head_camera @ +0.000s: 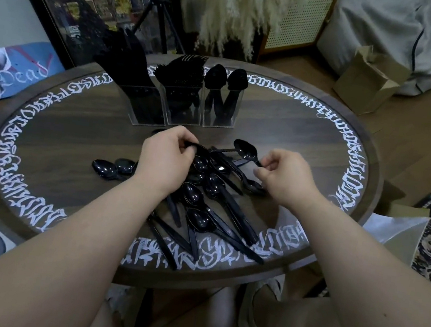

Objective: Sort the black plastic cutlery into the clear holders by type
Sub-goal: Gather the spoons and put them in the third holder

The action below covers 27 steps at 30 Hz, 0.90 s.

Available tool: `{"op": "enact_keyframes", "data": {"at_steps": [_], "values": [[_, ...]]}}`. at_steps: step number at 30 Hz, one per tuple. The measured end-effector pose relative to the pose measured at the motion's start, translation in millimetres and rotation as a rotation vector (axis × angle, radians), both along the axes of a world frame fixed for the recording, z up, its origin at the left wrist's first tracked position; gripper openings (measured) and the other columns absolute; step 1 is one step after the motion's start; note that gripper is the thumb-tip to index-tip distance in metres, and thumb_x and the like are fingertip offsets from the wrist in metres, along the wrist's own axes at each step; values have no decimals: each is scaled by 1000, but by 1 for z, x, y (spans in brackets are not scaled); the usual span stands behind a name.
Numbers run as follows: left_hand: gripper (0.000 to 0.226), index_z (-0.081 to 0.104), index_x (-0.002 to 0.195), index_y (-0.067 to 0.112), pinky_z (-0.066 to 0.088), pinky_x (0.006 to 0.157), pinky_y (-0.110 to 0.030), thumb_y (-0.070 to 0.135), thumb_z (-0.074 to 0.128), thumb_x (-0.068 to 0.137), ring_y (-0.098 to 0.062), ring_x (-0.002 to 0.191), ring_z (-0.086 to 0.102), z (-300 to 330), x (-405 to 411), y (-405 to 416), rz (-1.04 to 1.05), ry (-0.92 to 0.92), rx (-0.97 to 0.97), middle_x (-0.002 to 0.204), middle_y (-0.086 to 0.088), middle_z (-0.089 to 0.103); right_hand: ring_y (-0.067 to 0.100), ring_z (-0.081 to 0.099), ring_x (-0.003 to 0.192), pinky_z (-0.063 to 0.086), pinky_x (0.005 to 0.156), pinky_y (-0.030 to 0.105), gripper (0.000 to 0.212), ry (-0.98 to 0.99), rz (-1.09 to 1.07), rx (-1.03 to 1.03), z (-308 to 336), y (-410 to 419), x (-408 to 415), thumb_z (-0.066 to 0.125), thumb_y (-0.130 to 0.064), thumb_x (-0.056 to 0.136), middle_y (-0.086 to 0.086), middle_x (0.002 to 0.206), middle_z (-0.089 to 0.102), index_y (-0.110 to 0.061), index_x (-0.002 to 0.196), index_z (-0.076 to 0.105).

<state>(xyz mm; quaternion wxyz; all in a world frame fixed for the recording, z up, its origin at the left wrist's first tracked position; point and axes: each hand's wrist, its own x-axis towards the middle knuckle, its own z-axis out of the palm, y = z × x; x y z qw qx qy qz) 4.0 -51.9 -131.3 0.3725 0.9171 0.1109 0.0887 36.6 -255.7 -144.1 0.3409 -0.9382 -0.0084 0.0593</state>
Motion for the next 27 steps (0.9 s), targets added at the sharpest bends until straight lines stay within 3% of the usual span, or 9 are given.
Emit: {"op": "enact_keyframes", "data": {"at_steps": [4, 7, 10, 14, 17, 19, 21, 25, 27], "values": [[15, 61, 83, 34, 44, 69, -21, 21, 61, 90, -5, 75, 58, 4, 0, -1, 7, -56, -85, 77, 13, 62, 24, 64, 74, 51, 71, 31, 21, -52, -31, 129, 7, 5, -2, 67, -20, 86, 0, 77, 61, -25, 73, 52], [21, 59, 79, 38, 48, 70, -23, 20, 62, 90, -8, 73, 60, 9, -1, -1, 23, -125, -157, 73, 13, 62, 18, 57, 74, 43, 62, 24, 11, -124, 11, 155, 16, 17, -6, 63, -23, 89, -4, 78, 59, -18, 82, 56], [22, 60, 78, 38, 54, 77, -31, 18, 64, 88, -12, 75, 65, 12, -1, -2, 20, -152, -216, 74, 13, 64, 13, 54, 74, 38, 62, 25, 18, -161, 87, 173, 24, 30, -11, 61, -30, 90, -5, 77, 61, -14, 82, 58], [25, 61, 77, 36, 56, 77, -35, 14, 66, 87, -14, 73, 67, 16, -3, -1, 11, -185, -278, 77, 12, 66, 4, 57, 66, 45, 66, 19, 10, -93, 192, 247, 24, 43, -12, 70, -29, 83, -10, 70, 63, -20, 81, 65], [19, 64, 82, 33, 58, 71, -31, 15, 68, 87, -16, 71, 68, 19, -3, 1, 41, -204, -352, 79, 9, 67, 9, 59, 68, 48, 69, 22, 7, -17, 194, 350, 25, 50, -11, 72, -18, 83, 2, 74, 68, -13, 81, 68], [14, 68, 97, 26, 59, 74, -35, 21, 71, 85, -13, 75, 69, 17, -2, 3, 72, -166, -469, 86, 7, 68, 16, 64, 71, 52, 73, 26, 7, 28, 161, 451, 27, 55, -12, 72, -14, 82, 9, 78, 70, -10, 78, 68], [22, 69, 106, 23, 57, 83, -38, 29, 71, 85, -13, 87, 69, 15, -4, 4, 48, -50, -534, 95, 4, 71, 19, 66, 71, 56, 75, 34, 10, 92, 114, 587, 29, 59, -13, 72, -9, 83, 9, 75, 70, -11, 75, 66], [13, 72, 87, 21, 55, 70, -25, 26, 61, 92, -12, 83, 71, 16, -9, 1, -37, 133, -636, 87, -2, 74, 25, 67, 74, 58, 75, 42, 14, 187, 96, 718, 27, 64, -12, 71, -5, 82, 10, 73, 70, -12, 71, 65], [14, 71, 83, 23, 54, 70, -24, 24, 61, 92, -10, 79, 70, 16, -8, 3, -29, 129, -694, 85, -1, 74, 21, 67, 69, 56, 63, 32, 13, 212, 98, 755, 26, 67, -12, 71, -4, 82, 7, 70, 69, -11, 72, 66]]}}
